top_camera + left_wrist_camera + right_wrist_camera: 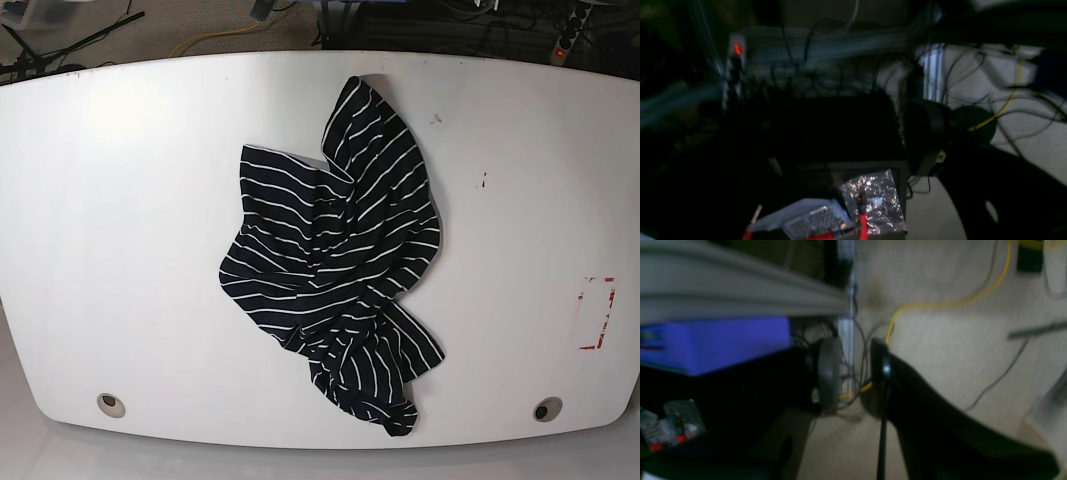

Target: Fold the T-shirt properly

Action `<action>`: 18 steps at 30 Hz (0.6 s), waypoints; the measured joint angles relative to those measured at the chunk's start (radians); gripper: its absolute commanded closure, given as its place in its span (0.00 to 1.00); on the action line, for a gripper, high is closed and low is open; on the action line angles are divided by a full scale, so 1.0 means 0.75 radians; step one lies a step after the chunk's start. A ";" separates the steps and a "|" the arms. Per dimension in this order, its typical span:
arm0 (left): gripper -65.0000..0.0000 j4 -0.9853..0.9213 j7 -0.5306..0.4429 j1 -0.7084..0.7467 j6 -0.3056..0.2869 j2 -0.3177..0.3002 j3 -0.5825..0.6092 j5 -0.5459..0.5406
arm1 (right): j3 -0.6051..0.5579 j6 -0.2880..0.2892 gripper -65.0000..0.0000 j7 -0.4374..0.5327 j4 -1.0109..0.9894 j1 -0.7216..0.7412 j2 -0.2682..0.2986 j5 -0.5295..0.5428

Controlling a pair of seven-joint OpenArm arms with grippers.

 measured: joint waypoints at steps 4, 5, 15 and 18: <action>0.33 0.198 -0.009 0.118 0.003 -0.002 0.000 0.001 | 0.030 0.009 0.76 0.005 0.162 -0.087 -0.001 0.002; 0.33 0.248 0.008 0.146 0.004 -0.001 0.001 0.002 | 0.044 0.018 0.76 -0.013 0.213 -0.116 -0.002 -0.002; 0.33 0.706 0.009 0.422 -0.004 0.000 -0.018 -0.169 | 0.047 0.022 0.76 -0.130 0.640 -0.326 0.068 0.137; 0.33 0.814 0.008 0.488 0.009 -0.001 -0.074 -0.258 | 0.061 0.002 0.76 -0.214 0.718 -0.359 0.093 0.214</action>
